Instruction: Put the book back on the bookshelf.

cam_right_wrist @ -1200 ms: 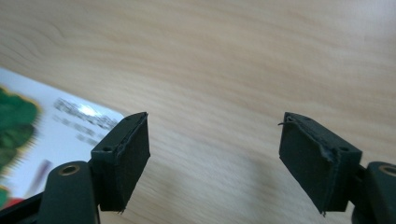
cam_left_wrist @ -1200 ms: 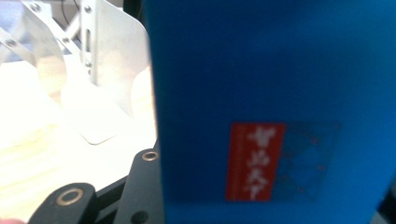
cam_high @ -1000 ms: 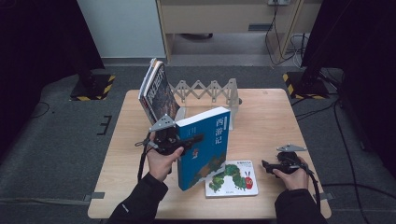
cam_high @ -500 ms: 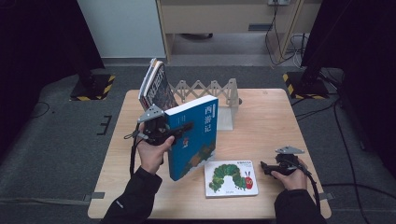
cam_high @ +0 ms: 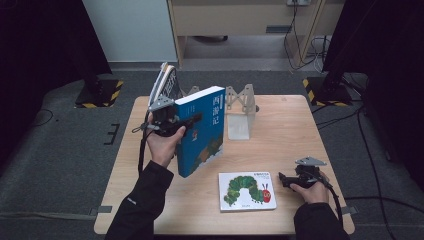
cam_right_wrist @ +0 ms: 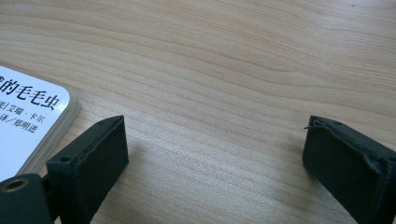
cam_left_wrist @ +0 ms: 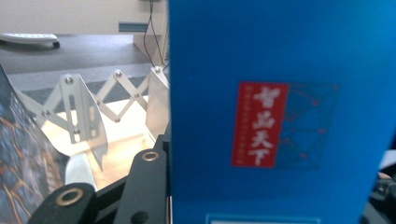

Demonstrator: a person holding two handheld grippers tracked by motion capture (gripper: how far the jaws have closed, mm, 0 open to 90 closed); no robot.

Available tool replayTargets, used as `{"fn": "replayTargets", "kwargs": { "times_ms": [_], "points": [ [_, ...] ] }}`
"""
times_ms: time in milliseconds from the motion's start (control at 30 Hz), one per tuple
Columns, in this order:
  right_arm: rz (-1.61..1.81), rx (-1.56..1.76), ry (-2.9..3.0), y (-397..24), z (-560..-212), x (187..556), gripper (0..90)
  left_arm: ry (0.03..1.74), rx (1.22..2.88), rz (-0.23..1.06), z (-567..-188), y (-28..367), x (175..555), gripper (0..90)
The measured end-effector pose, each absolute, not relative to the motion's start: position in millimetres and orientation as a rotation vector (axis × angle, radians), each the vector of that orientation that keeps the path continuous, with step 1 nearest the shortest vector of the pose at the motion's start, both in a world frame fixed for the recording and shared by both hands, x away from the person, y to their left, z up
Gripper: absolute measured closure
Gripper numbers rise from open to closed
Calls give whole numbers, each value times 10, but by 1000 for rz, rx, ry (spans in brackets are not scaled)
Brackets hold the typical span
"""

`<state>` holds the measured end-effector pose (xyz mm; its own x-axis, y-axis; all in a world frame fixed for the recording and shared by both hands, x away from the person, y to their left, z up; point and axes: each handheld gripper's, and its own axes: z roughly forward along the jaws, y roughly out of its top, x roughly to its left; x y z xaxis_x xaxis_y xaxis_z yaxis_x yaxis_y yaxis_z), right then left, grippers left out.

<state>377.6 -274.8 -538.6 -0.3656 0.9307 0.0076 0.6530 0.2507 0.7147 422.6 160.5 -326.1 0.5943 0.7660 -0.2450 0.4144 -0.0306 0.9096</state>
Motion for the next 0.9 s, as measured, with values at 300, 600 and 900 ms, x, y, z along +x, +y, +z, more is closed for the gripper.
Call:
{"fn": "replayTargets", "kwargs": {
  "times_ms": [300, 600, 900],
  "points": [
    [893, 1444, 2114, -2750, -5387, 3783, 56, 1030, 1646, 395, -3165, 1486, 4553, 612],
    [893, 1445, 2113, -2748, -5388, 3784, 54, 1079, 1665, 432, -3163, 1421, 4838, 612],
    [892, 1442, 2114, -2749, -5388, 3785, 54, 1122, 1636, 489, -3253, 1420, 5086, 611]
  ]
}}
